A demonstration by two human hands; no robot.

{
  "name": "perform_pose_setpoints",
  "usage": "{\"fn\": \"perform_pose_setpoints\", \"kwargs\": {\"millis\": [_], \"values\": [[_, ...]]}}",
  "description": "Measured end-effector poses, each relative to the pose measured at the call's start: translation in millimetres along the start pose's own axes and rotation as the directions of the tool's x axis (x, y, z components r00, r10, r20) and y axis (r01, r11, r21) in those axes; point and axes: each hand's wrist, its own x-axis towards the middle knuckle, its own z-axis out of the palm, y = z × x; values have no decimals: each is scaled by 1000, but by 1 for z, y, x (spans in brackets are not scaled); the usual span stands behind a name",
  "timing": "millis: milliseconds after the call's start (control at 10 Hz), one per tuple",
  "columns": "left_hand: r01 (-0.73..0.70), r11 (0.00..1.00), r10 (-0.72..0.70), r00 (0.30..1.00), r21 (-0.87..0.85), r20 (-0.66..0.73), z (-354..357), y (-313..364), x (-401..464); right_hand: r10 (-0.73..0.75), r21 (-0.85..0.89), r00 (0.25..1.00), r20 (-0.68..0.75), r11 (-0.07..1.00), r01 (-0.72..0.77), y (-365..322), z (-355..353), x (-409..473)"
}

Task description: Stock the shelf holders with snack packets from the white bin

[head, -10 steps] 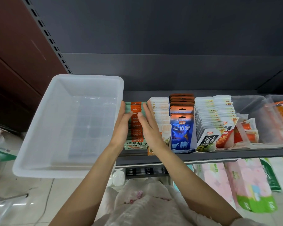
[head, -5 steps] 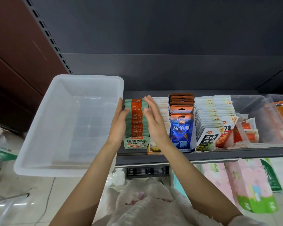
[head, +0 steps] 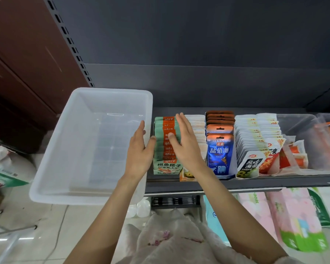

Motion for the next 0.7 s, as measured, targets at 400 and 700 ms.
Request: {"fn": "perform_pose_setpoints", "kwargs": {"millis": [400, 700], "values": [[198, 917, -94, 951, -345, 296, 0, -10, 19, 61, -90, 998, 20, 994, -59, -1, 11, 1], [-80, 956, 41, 989, -284, -142, -11, -3, 25, -89, -63, 809, -582, 996, 65, -13, -8, -22]]}}
